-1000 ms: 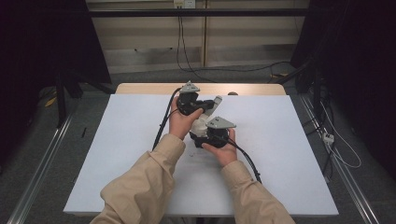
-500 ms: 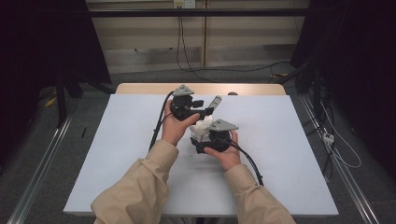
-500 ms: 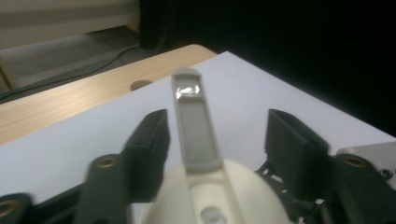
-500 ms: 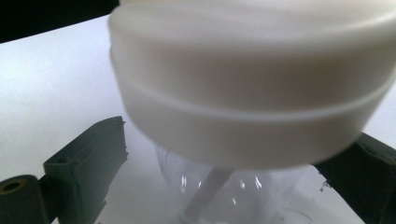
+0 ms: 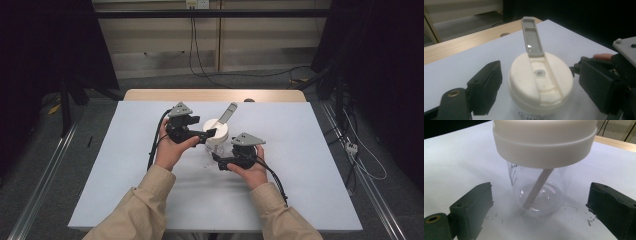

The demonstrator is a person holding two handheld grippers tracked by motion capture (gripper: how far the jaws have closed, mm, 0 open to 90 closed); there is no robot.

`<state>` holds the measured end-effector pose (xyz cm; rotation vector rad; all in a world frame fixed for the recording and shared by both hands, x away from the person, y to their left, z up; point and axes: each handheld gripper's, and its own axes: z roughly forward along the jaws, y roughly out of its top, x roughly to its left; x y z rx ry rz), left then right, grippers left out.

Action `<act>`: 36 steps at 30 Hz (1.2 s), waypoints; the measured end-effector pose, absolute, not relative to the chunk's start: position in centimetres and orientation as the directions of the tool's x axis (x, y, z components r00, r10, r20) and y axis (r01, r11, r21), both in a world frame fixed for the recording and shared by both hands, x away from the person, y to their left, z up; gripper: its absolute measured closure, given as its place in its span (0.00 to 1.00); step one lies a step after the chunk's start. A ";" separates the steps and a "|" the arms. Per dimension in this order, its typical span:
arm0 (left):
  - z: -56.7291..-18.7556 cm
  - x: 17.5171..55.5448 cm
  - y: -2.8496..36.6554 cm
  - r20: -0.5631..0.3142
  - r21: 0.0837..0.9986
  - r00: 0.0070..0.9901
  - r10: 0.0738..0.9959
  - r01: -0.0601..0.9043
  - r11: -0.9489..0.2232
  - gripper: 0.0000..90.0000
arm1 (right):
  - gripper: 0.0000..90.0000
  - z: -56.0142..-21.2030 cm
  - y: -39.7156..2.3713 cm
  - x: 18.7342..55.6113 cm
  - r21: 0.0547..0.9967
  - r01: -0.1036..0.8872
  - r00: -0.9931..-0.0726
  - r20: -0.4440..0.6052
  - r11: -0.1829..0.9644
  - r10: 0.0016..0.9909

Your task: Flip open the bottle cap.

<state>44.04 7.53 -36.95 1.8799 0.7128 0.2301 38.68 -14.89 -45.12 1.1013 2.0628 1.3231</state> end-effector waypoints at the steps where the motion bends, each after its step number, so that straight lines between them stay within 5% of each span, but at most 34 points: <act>1: -37.0 43.8 7.8 -0.167 0.893 0.801 0.575 0.370 -0.257 0.20 | 0.07 -45.0 -15.0 38.5 0.896 0.383 -0.581 0.045 0.224 0.813; 36: -42.5 39.0 15.9 -0.157 0.863 0.754 0.638 0.419 -0.283 0.10 | 0.08 -44.8 -18.9 34.4 0.866 0.431 -0.587 0.057 0.253 0.808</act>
